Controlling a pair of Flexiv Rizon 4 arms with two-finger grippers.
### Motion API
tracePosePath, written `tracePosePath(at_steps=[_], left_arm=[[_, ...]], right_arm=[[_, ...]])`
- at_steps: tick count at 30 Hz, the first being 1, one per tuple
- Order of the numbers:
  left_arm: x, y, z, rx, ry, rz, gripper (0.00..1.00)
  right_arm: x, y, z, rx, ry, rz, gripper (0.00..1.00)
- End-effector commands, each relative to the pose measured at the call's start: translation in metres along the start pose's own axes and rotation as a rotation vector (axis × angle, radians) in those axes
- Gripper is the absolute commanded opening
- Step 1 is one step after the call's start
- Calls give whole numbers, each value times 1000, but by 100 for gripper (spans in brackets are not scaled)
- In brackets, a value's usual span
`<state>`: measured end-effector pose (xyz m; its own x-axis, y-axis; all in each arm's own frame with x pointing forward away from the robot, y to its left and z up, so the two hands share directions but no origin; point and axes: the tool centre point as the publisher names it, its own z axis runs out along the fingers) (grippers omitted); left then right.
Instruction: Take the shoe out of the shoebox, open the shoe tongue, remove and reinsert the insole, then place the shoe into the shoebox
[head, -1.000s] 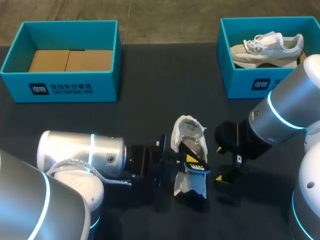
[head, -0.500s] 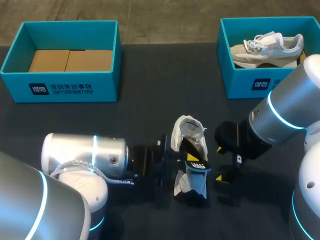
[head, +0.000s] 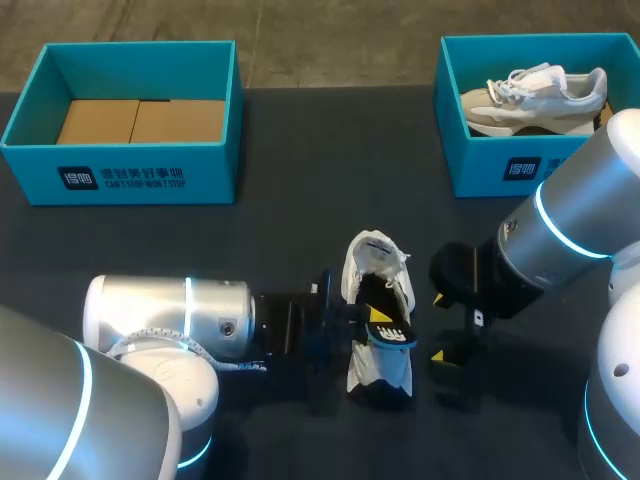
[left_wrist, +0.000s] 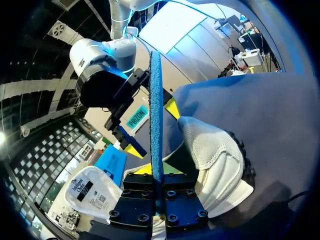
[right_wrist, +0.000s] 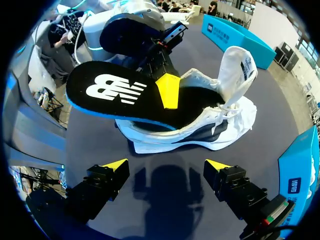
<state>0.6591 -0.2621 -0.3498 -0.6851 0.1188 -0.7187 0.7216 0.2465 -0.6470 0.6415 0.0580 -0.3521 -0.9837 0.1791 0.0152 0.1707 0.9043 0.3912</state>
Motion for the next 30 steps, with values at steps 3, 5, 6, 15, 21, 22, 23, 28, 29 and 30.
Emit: tracePosePath(at_steps=[3, 5, 6, 15, 21, 22, 23, 28, 29, 30], left_arm=[[-2, 0, -1, 3, -2, -1, 0], [-3, -2, -1, 9, -2, 1, 0], [-4, -3, -2, 14, -1, 1, 2], [-6, -18, -6, 50, -4, -16, 28], [-6, -29, -4, 68, -6, -13, 25], [-6, -31, -4, 68, -5, -9, 25], [-6, -32, -4, 69, -6, -8, 25], [-4, -38, -3, 77, -6, 9, 21], [-4, -38, -3, 79, -7, 13, 18], [-4, -39, -2, 76, -9, 22, 11]], right_arm=[[1, 0, 2, 1, -3, 0, 100], [1, 0, 2, 1, -3, 0, 100], [1, 0, 2, 1, -3, 0, 100], [1, 0, 2, 1, -3, 0, 100], [1, 0, 2, 1, -3, 0, 100], [1, 0, 2, 1, -3, 0, 100], [1, 0, 2, 1, -3, 0, 100], [1, 0, 2, 1, -3, 0, 100], [1, 0, 2, 1, -3, 0, 100], [1, 0, 2, 1, -3, 0, 100]])
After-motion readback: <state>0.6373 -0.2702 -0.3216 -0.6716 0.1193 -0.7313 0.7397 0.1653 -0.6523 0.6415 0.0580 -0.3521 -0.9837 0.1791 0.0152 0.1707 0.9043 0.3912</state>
